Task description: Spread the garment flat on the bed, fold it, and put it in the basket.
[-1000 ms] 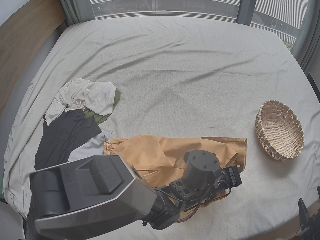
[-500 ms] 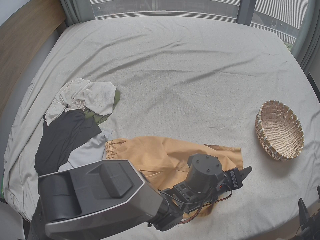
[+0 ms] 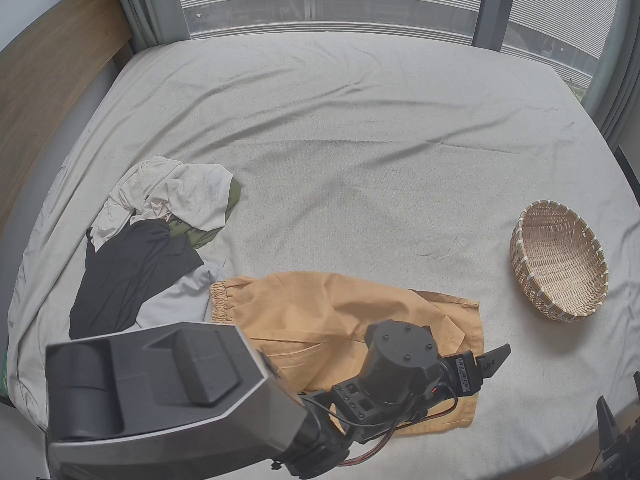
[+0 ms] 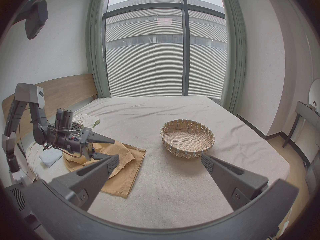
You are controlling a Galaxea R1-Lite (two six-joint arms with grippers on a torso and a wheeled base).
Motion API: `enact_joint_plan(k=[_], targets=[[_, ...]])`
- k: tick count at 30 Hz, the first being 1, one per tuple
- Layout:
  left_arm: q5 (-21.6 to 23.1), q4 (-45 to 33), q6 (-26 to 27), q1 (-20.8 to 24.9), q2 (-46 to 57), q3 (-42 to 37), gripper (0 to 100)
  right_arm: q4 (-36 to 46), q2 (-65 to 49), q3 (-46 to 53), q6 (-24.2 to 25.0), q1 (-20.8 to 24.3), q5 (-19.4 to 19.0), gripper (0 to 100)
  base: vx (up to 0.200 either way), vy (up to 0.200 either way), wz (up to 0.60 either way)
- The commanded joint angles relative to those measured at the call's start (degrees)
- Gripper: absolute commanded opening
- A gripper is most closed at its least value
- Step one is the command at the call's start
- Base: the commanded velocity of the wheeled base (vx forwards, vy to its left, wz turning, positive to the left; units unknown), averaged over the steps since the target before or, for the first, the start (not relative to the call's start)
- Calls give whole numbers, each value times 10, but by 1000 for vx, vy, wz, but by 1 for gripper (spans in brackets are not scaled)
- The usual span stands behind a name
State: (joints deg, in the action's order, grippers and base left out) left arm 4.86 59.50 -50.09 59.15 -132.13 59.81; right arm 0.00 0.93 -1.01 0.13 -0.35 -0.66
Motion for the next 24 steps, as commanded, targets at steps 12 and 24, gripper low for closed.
enact_joint_plan(k=[12, 24], targets=[[-1, 120, 83, -84, 187, -254, 100, 0, -8, 9, -2, 0, 0, 100, 0, 0, 0], [0, 120, 86, -138, 324, -361, 100, 0, -8, 9, -2, 0, 0, 100, 0, 0, 0]])
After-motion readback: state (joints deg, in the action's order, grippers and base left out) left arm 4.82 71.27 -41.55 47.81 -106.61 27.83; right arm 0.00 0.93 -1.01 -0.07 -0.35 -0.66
